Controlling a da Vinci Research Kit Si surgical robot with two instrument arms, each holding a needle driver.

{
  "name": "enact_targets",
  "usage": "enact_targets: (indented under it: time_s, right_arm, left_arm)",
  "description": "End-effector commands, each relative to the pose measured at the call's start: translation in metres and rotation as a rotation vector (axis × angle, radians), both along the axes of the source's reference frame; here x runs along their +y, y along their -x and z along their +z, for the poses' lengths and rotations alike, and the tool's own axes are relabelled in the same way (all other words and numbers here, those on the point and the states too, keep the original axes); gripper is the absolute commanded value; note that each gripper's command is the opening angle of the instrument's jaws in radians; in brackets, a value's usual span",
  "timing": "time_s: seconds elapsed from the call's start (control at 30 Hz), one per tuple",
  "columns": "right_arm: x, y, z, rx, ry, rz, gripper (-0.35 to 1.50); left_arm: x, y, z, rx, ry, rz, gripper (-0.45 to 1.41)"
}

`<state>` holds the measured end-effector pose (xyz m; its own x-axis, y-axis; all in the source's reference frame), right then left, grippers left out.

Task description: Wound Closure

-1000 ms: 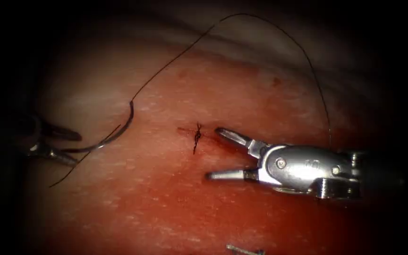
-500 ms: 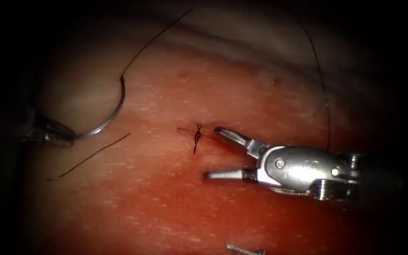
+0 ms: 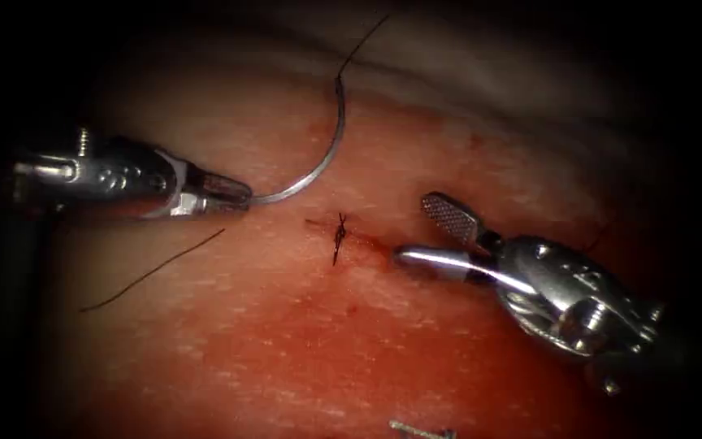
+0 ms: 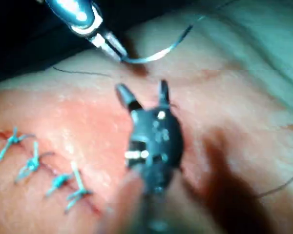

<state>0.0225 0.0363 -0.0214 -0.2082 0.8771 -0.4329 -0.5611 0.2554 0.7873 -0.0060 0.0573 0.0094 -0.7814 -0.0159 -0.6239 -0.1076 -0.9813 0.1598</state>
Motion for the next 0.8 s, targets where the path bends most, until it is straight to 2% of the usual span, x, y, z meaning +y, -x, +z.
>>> enact_targets:
  time_s: [0.03, 0.13, 0.2, 0.37, 0.47, 0.73, 0.8]
  right_arm:
    - [0.0005, -0.0001, 0.0003, 0.009, -0.046, 0.043, 1.13]
    - [0.0013, 0.0000, 0.0004, 0.008, -0.095, 0.071, 1.10]
    - [0.0019, -0.0004, 0.0009, 0.066, -0.159, 0.062, 1.10]
    - [0.0024, -0.0019, 0.0015, 0.129, -0.212, 0.043, 1.13]
    - [0.0026, -0.0024, 0.0014, 0.131, -0.214, 0.043, 1.13]
    - [0.0036, -0.0031, 0.0016, 0.145, -0.243, 0.055, 1.13]
    - [0.0039, -0.0037, 0.0019, 0.146, -0.243, 0.055, 1.08]
  left_arm:
    - [-0.0009, 0.0011, 0.0006, 0.013, 0.064, 0.008, -0.35]
    - [-0.0015, 0.0019, 0.0000, 0.015, 0.169, 0.015, -0.35]
    - [-0.0016, 0.0022, -0.0011, -0.003, 0.241, 0.017, -0.35]
    - [-0.0020, 0.0028, -0.0031, -0.019, 0.356, 0.029, -0.35]
    - [-0.0022, 0.0031, -0.0036, -0.012, 0.397, 0.048, -0.35]
    - [-0.0024, 0.0033, -0.0035, -0.014, 0.410, 0.067, -0.35]
    - [-0.0024, 0.0034, -0.0035, -0.018, 0.416, 0.078, -0.35]
